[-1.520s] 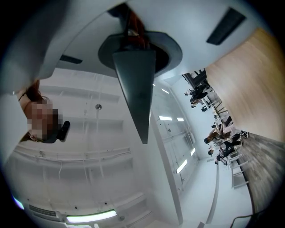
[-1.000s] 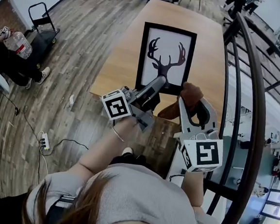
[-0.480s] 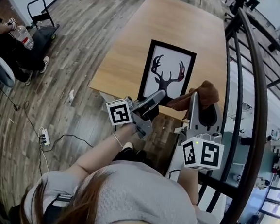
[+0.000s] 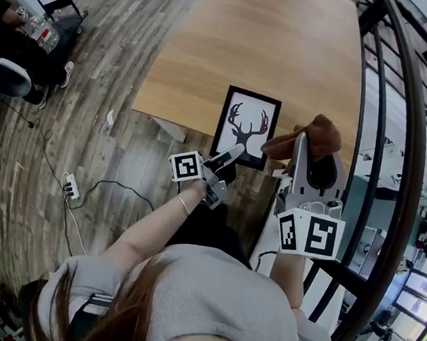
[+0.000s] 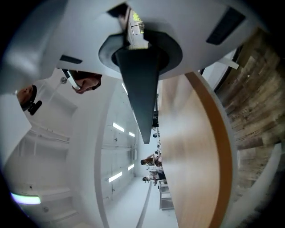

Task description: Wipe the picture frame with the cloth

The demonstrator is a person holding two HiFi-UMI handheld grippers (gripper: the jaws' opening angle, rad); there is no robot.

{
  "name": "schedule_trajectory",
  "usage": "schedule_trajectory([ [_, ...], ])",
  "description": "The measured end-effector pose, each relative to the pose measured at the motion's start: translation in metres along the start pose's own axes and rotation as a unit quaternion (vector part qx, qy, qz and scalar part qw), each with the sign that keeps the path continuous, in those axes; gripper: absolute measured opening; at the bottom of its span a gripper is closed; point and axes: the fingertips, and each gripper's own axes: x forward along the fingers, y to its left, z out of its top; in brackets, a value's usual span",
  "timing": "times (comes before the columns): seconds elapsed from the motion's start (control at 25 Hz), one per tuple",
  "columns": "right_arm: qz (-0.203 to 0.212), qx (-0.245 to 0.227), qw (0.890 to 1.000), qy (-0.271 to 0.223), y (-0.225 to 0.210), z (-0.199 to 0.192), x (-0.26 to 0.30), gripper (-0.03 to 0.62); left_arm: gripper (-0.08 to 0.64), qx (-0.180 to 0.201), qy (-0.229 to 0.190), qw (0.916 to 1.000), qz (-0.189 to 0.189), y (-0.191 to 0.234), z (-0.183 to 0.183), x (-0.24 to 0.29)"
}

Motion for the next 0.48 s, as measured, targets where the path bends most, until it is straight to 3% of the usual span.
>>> schedule_trajectory([
  [0.48, 0.006, 0.015, 1.0, 0.011, -0.006, -0.021, 0.02, 0.133, 0.017, -0.038, 0.009, 0.9989, 0.026, 0.056, 0.002, -0.004],
])
